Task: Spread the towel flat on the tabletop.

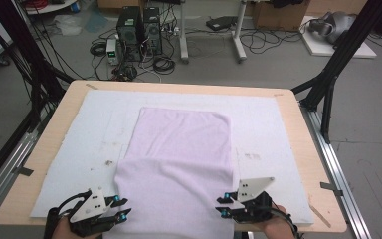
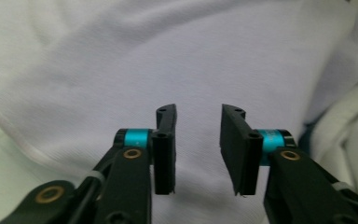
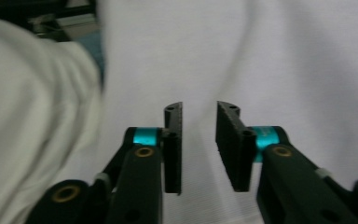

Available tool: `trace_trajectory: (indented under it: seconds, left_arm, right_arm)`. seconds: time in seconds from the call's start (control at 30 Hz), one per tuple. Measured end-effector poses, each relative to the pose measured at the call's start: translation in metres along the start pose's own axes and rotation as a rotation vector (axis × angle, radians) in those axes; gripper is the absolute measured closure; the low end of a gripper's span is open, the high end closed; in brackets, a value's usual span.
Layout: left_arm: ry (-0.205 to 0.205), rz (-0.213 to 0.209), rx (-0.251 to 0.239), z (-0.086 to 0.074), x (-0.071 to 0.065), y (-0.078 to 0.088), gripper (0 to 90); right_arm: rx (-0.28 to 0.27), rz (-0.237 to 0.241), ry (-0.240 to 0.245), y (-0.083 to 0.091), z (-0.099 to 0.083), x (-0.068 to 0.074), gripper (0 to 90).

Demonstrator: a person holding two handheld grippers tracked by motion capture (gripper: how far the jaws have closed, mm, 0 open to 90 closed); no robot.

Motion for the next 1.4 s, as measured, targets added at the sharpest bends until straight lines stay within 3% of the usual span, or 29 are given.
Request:
trace_trajectory:
  seconds: [0.1, 0.2, 0.23, 0.27, 0.3, 0.37, 0.43, 0.47, 0.53, 0.57, 0.63, 0.7, 0.87, 0.97, 1.1, 1.2, 1.33, 1.37, 1.4]
  left_arm:
    - [0.013, 0.025, 0.013, -0.001, 0.020, -0.020, 61.3]
    - [0.025, 0.020, 0.047, -0.006, 0.030, -0.039, 61.4]
    - [0.014, 0.008, 0.057, -0.009, 0.030, -0.043, 64.8]
    - [0.025, -0.016, 0.036, -0.009, 0.029, -0.042, 70.5]
    - [0.026, -0.026, 0.033, -0.009, 0.028, -0.042, 80.4]
    - [0.011, -0.011, 0.029, -0.011, 0.024, -0.039, 87.3]
    - [0.017, -0.044, 0.024, -0.012, 0.016, -0.030, 87.9]
    - [0.009, -0.052, 0.012, -0.012, 0.010, -0.023, 87.9]
    - [-0.001, -0.072, -0.004, -0.011, -0.001, -0.007, 86.6]
    - [-0.006, -0.058, -0.006, -0.010, -0.002, -0.002, 81.8]
    - [-0.014, -0.015, 0.009, -0.008, 0.002, 0.000, 67.2]
    - [-0.008, 0.006, 0.033, -0.009, 0.010, -0.004, 59.2]
    - [-0.015, -0.002, 0.072, -0.024, 0.013, -0.019, 65.1]
    - [0.010, -0.017, 0.048, -0.025, 0.013, -0.018, 70.5]
    - [0.017, -0.009, 0.042, -0.019, 0.016, -0.017, 63.7]
    - [0.033, 0.021, 0.027, -0.011, 0.027, -0.018, 57.6]
    - [0.068, 0.056, 0.048, -0.005, 0.044, -0.029, 56.7]
    - [0.084, 0.056, 0.071, -0.006, 0.048, -0.033, 58.5]
    - [0.085, 0.055, 0.090, -0.009, 0.051, -0.037, 65.5]
  right_arm:
    - [0.034, -0.056, -0.010, -0.013, -0.001, -0.019, 63.4]
    - [0.059, -0.069, -0.040, -0.026, -0.006, -0.032, 63.2]
    - [0.082, -0.076, -0.050, -0.030, -0.009, -0.035, 64.7]
    - [0.096, -0.074, -0.056, -0.035, -0.012, -0.035, 68.3]
    - [0.118, -0.079, -0.049, -0.038, -0.016, -0.036, 71.3]
    - [0.087, -0.037, -0.063, -0.037, -0.017, -0.033, 86.9]
    - [0.085, 0.007, -0.031, -0.036, -0.017, -0.025, 87.2]
    - [0.088, 0.028, -0.011, -0.032, -0.016, -0.018, 87.1]
    - [0.041, 0.075, 0.022, -0.017, -0.009, -0.002, 80.6]
    - [0.021, 0.079, 0.029, -0.009, -0.006, 0.003, 77.3]
    - [0.029, 0.044, 0.047, -0.001, -0.003, 0.002, 73.0]
    - [0.058, 0.023, 0.033, -0.007, -0.004, -0.004, 68.0]
    - [0.084, 0.023, 0.005, -0.025, -0.016, -0.012, 66.0]
    - [0.099, 0.016, -0.007, -0.026, -0.025, -0.012, 66.0]
    - [0.082, 0.020, -0.006, -0.025, -0.026, -0.009, 67.8]
    - [0.047, -0.046, -0.052, -0.018, -0.020, -0.021, 64.6]
    - [0.131, -0.179, -0.058, -0.023, -0.022, -0.044, 66.3]
    - [0.151, -0.171, -0.064, -0.027, -0.023, -0.047, 68.8]
    - [0.130, -0.159, -0.077, -0.028, -0.021, -0.049, 77.3]
Point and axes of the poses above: each handheld gripper's, and its own axes: y roughly backward along the jaws, z roughly out of its top, x roughly to its left, the point moved 7 cm from there along -y, roughly forward along the jaws
